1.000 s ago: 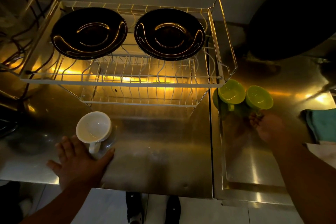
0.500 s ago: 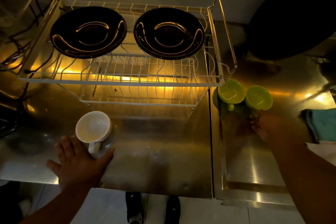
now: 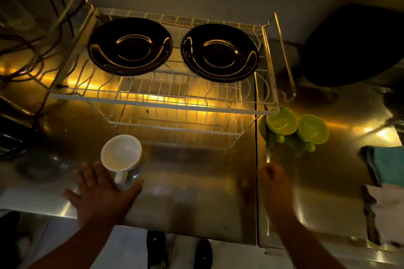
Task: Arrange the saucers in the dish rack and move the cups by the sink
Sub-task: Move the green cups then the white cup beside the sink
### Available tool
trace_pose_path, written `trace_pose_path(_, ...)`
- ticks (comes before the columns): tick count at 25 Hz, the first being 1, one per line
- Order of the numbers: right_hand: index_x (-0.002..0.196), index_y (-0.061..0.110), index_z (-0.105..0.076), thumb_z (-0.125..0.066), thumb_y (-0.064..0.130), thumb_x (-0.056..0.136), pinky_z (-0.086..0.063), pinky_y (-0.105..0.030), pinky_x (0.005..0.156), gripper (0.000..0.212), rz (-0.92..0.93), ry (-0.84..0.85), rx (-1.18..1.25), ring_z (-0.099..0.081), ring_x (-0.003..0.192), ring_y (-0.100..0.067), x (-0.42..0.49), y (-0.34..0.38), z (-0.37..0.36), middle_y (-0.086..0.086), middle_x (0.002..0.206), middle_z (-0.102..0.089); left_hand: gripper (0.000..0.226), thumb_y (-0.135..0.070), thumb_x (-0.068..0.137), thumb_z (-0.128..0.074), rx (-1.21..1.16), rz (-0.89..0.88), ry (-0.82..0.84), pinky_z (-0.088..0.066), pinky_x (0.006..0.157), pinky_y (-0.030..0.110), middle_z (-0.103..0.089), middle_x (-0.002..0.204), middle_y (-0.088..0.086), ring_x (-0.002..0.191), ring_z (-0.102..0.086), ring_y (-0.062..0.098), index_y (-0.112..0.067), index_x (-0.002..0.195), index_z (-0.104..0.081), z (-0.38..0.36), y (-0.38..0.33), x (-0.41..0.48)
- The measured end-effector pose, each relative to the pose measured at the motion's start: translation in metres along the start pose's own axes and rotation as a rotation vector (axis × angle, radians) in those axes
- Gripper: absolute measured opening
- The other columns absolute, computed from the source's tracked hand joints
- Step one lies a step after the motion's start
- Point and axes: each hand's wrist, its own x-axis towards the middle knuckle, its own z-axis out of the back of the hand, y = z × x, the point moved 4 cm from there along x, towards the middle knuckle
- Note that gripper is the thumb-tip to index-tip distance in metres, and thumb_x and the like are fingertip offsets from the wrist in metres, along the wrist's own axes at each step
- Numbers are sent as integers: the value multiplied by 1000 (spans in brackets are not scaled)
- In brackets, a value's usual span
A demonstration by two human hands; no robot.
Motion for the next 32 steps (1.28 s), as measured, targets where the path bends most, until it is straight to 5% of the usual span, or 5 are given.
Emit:
trace_pose_path(8, 96, 45, -59, -60, 66, 75, -59, -27, 63, 30, 215, 573, -62, -64, 72, -1, -111, 72, -178, 13, 81, -67, 137, -105, 65, -22, -3, -14, 28, -1, 120, 68, -6, 172, 17, 158, -1, 36, -10, 163, -5, -4, 3, 3)
trace_pose_path(14, 92, 35, -60, -58, 70, 66, -58, -39, 76, 44, 76, 642, -93, -64, 81, -9, -144, 104, -254, 12, 89, -69, 116, -84, 76, 17, -83, -52, -2, 5, 120, 68, 0, 173, 17, 158, 8, 36, -10, 163, -3, -8, 6, 5)
trace_pose_path(20, 91, 32, -64, -61, 64, 68, -61, -43, 76, 40, -20, 581, -81, -69, 81, -15, -141, 109, -277, 8, 92, -73, 108, -79, 83, -18, -40, -104, 21, 19, 116, 65, -6, 171, 23, 157, 2, 43, -7, 162, -4, -11, 11, 5)
trace_pose_path(23, 79, 25, -69, -63, 57, 74, -62, -40, 69, 32, -53, 583, -111, -69, 65, -10, -140, 109, -282, 8, 73, -73, 115, -87, 80, -5, -45, -123, 1, 30, 111, 58, -11, 169, 25, 156, -5, 45, -5, 161, -9, -9, 11, 6)
trace_pose_path(32, 81, 24, -68, -54, 41, 97, -54, -20, 62, 28, -80, 624, 76, -68, 68, -10, -130, 108, -227, 1, 72, -70, 135, -104, 68, -27, -62, -92, 73, 13, 117, 68, -16, 168, 25, 155, -10, 44, -6, 159, -16, -16, 12, 9)
